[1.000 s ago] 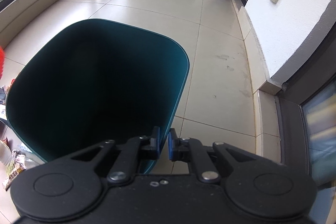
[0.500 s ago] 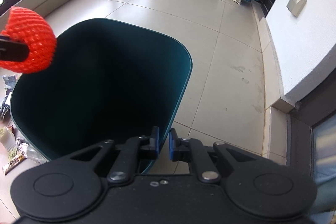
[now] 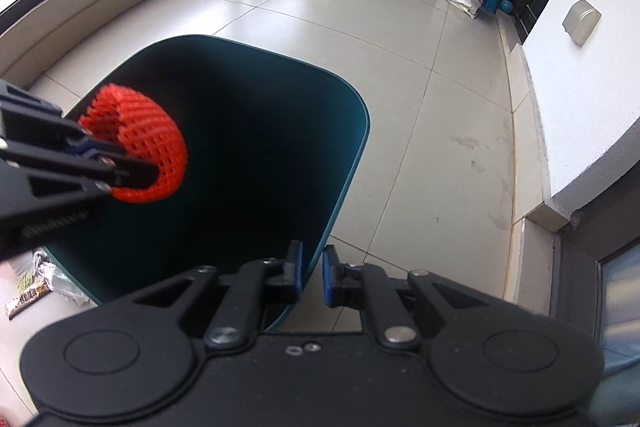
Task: Collect trash
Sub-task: 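Carry the orange mesh sleeve into the wastebasket with the left tool, then open the left tool to drop the mesh sleeve into the basket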
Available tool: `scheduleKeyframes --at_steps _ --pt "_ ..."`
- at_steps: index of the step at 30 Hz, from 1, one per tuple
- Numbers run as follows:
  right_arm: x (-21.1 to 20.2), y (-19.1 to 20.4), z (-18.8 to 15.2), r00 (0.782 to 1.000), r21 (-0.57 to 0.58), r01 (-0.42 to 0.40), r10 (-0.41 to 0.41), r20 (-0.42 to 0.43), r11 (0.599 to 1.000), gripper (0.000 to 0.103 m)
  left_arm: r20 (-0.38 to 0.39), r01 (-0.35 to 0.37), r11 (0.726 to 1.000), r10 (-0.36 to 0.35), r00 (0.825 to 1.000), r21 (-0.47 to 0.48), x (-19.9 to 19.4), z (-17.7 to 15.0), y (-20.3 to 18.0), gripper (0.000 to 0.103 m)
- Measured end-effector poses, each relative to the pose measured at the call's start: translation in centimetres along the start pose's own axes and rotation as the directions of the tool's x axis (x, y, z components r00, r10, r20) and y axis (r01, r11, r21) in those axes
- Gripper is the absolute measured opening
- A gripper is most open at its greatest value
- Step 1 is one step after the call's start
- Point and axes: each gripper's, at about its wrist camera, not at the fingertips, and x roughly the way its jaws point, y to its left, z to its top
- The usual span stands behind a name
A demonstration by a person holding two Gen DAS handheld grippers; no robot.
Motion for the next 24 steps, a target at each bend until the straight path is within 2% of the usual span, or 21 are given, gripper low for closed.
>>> scheduleKeyframes --at_steps 5,16,24 --pt "0.1 -0.1 0.1 1.0 -0.01 0.002 -0.002 -0.003 1.0 0.009 -0.036 -0.001 1.0 0.0 0.999 -0.026 1.2 -0.6 0.2 0.005" --pt "0.0 -0.6 0.1 1.0 -0.006 -0.016 0.016 -0.004 1.0 0.009 -0.048 -0.005 1.0 0.003 0.999 -0.031 1.9 -0.9 -0.4 0.006" --pt "0.2 -0.6 0.1 1.0 -0.017 -0.02 0.02 -0.005 1.0 0.01 -0.047 -0.019 0.998 0.016 0.999 -0.058 2.2 -1.2 -0.3 0.012"
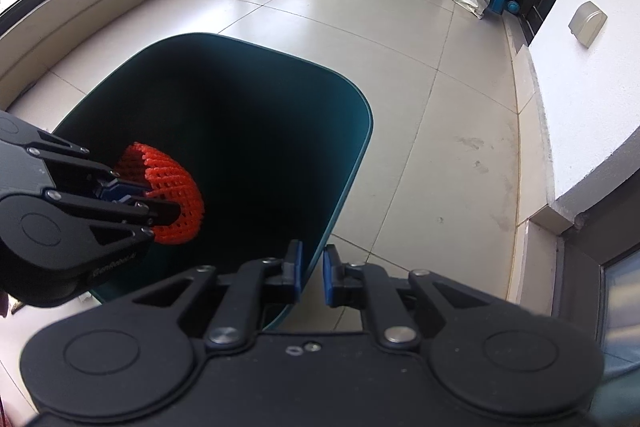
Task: Collect trash
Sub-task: 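Open the left tool to drop the mesh sleeve into the basket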
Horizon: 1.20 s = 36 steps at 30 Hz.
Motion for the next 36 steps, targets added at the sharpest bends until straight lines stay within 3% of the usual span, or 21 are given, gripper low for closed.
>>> scheduleKeyframes --at_steps 3,5,6,17,23,28,33,36 --pt "0.0 0.0 0.1 1.0 -0.005 -0.004 0.004 -0.004 1.0 0.01 0.008 -0.003 1.0 0.004 1.0 -0.019 -0.2 -0.2 0.3 0.032" --pt "0.0 -0.1 0.1 1.0 -0.007 -0.006 0.006 -0.007 1.0 0.01 0.017 0.002 0.999 -0.002 1.0 -0.036 -0.5 -0.3 0.5 0.059" --pt "0.0 0.0 0.2 1.0 -0.01 -0.007 0.007 -0.01 1.0 0.01 0.023 0.001 0.999 0.0 1.0 -0.042 -0.7 -0.4 0.6 0.062" --pt "0.2 -0.4 0.9 0.998 -0.021 -0.041 0.04 -0.047 0.999 0.011 0.078 -0.06 0.993 0.068 0.995 -0.105 -6.6 -0.2 1.9 0.064" --pt "0.3 -0.2 1.2 0.998 -0.037 -0.037 0.035 -0.061 0.999 0.011 0.114 -0.087 0.985 0.104 0.988 -0.149 -10.2 -0.6 4.4 0.065" --pt "0.6 0.2 1.5 0.997 -0.019 -0.012 0.011 -0.073 1.0 0.011 0.145 -0.102 0.984 0.123 0.982 -0.143 -11.5 -0.9 7.9 0.065" --pt "0.9 0.8 1.7 0.996 -0.013 0.019 -0.02 -0.081 1.0 0.01 0.18 -0.101 0.98 0.132 0.975 -0.171 -13.4 -1.2 13.7 0.065" --pt "1.1 1.0 1.7 0.996 -0.003 0.033 -0.034 -0.087 0.999 0.01 0.192 -0.131 0.97 0.172 0.966 -0.207 -13.5 -1.8 17.3 0.073"
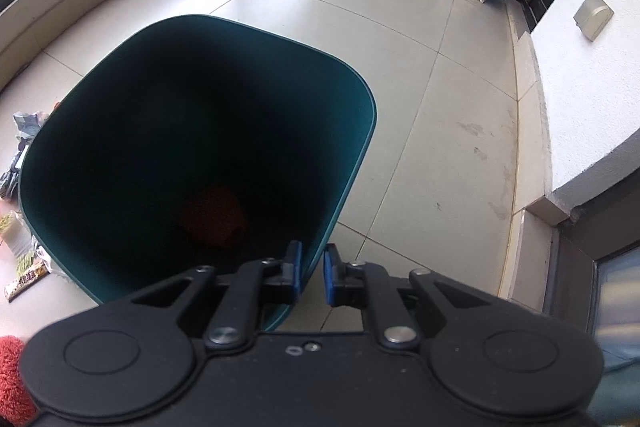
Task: Collect trash
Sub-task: 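Open the left tool to drop the mesh sleeve into the basket, then grasp the white-and-purple snack wrapper with the left tool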
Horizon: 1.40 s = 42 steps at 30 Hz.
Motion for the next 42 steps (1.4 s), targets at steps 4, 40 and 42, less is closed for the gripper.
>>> scheduleKeyframes --at_steps 4,40,42 --pt "0.5 0.5 -0.1 1.0 -0.002 0.021 -0.021 -0.01 1.0 0.01 -0.014 -0.033 0.999 0.032 0.999 -0.044 1.9 -1.7 4.0 0.073" --pt "2.0 2.7 -0.3 0.991 0.061 0.131 -0.129 -0.041 0.99 0.01 -0.504 -0.51 0.629 0.21 0.838 -0.587 23.3 -14.4 18.0 0.081" --pt "2.0 2.8 -0.3 0.99 0.067 0.134 -0.132 -0.041 0.989 0.01 -0.534 -0.54 0.566 0.197 0.822 -0.623 24.0 -15.0 18.7 0.081"
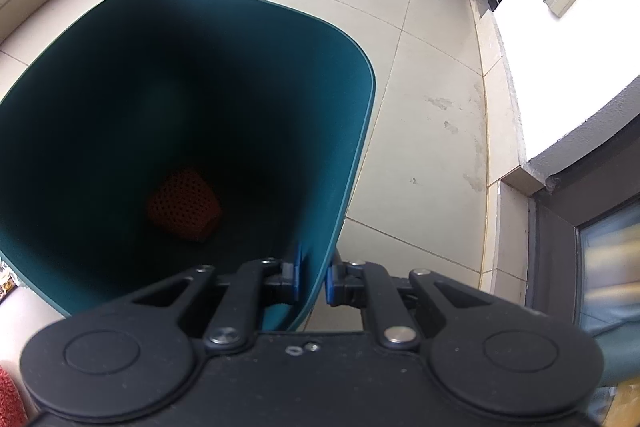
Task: Collect trash
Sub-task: 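Grasp the white-and-purple snack wrapper with the left tool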
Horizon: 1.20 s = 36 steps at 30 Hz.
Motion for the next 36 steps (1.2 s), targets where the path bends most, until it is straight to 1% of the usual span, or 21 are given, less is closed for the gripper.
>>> scheduleKeyframes --at_steps 2,4,6,8,10,12,13,15,17,22,26,29,30,31,32,33,36 --pt "0.0 0.0 0.0 1.0 0.003 0.001 -0.001 0.0 1.0 0.01 -0.025 -0.015 0.998 0.013 1.0 -0.053 0.9 0.2 0.4 0.081" --pt "0.0 0.0 0.0 1.0 0.005 0.003 -0.003 0.0 1.0 0.01 -0.051 -0.015 0.994 0.01 0.999 -0.107 1.8 0.4 1.0 0.081" --pt "0.0 0.0 0.0 1.0 0.011 0.006 -0.006 0.0 1.0 0.01 -0.063 0.012 0.987 -0.022 0.998 -0.16 2.4 0.6 1.5 0.081" --pt "0.0 0.1 0.1 1.0 0.013 0.009 -0.009 -0.002 1.0 0.01 -0.054 0.053 0.981 -0.064 0.997 -0.186 2.6 0.9 1.7 0.081" --pt "0.0 0.1 0.1 1.0 0.016 0.01 -0.01 -0.005 1.0 0.01 -0.046 0.064 0.975 -0.075 0.996 -0.211 2.3 1.2 1.7 0.081" --pt "0.0 0.1 0.1 1.0 0.018 0.013 -0.013 -0.004 1.0 0.01 -0.032 0.098 0.961 -0.11 0.993 -0.259 1.9 1.2 1.9 0.081" --pt "0.0 0.1 0.1 1.0 0.019 0.015 -0.015 -0.003 1.0 0.011 -0.037 0.097 0.96 -0.11 0.993 -0.261 1.9 1.3 1.8 0.081" --pt "0.0 0.2 0.1 1.0 0.026 0.019 -0.019 -0.003 0.999 0.011 -0.05 0.076 0.969 -0.09 0.995 -0.235 2.1 1.5 1.2 0.081" --pt "-0.1 0.3 0.1 1.0 0.028 0.023 -0.022 -0.006 0.999 0.011 -0.046 0.058 0.975 -0.07 0.996 -0.217 2.4 1.3 0.8 0.081" --pt "-0.1 0.4 0.2 1.0 0.02 0.029 -0.029 -0.01 0.999 0.011 -0.082 0.021 0.978 -0.038 0.996 -0.207 4.1 0.9 0.5 0.081" --pt "-0.2 0.5 0.2 1.0 0.023 0.03 -0.03 -0.009 0.999 0.011 -0.104 0.007 0.98 -0.029 0.994 -0.198 4.8 0.3 0.4 0.08" --pt "-0.2 0.5 0.2 1.0 0.022 0.03 -0.029 -0.008 0.999 0.012 -0.095 0.019 0.985 -0.036 0.995 -0.173 4.8 0.0 0.3 0.079" --pt "-0.3 0.5 0.2 1.0 0.02 0.029 -0.029 -0.007 0.999 0.012 -0.089 0.022 0.986 -0.037 0.995 -0.166 4.7 -0.2 0.3 0.077" --pt "-0.3 0.5 0.2 1.0 0.018 0.028 -0.028 -0.006 0.999 0.012 -0.086 0.029 0.985 -0.044 0.995 -0.169 4.5 -0.3 0.5 0.069" --pt "-0.3 0.5 0.2 1.0 0.016 0.028 -0.027 -0.005 0.999 0.012 -0.085 0.032 0.984 -0.048 0.995 -0.174 4.4 -0.4 0.6 0.064" --pt "-0.4 0.5 0.2 1.0 0.013 0.027 -0.027 -0.004 1.0 0.012 -0.085 0.031 0.984 -0.046 0.995 -0.175 4.3 -0.7 0.7 0.063" --pt "-0.5 0.5 0.2 1.0 0.01 0.025 -0.025 -0.004 1.0 0.012 -0.08 0.02 0.988 -0.033 0.996 -0.151 3.8 -1.0 1.0 0.056"
